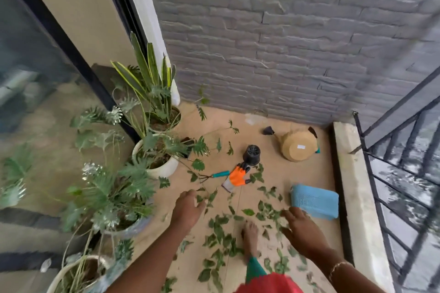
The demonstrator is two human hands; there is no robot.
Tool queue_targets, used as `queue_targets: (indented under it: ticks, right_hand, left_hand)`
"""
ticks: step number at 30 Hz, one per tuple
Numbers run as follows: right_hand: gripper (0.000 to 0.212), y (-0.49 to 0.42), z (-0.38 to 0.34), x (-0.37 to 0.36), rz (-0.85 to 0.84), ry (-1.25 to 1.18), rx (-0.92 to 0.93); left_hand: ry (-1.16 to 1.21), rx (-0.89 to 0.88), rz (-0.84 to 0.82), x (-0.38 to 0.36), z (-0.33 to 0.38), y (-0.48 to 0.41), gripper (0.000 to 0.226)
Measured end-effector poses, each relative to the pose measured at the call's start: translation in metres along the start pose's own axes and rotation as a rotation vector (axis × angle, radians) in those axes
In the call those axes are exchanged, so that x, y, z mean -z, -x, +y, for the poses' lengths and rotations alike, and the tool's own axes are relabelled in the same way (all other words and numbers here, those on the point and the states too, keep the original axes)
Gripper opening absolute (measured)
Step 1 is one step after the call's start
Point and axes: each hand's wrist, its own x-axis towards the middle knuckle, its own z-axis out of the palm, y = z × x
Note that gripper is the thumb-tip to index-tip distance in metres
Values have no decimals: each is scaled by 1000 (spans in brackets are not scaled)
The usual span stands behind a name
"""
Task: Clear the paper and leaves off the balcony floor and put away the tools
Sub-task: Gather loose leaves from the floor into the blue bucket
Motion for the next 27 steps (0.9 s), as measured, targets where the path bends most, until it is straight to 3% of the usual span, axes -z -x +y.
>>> queue_targets:
  ticks: [8,14,23,27]
  right_hand:
    - [46,-145,43,43,-144,10,50]
    - [54,-246,67,35,-251,-4,30]
    - [59,-447,141,-121,-356,-53,-112]
    - [56,-531,167,-195,-374,-16,-93]
  left_hand:
    - [-83,5,-142,-12,49,-97,52]
    - [-215,-63,-260,-44,76,-180,59]
    - [-386,-191,-420,-216,61,-368,57]
    - [-453,-318,-399,-321,41,-468,53]
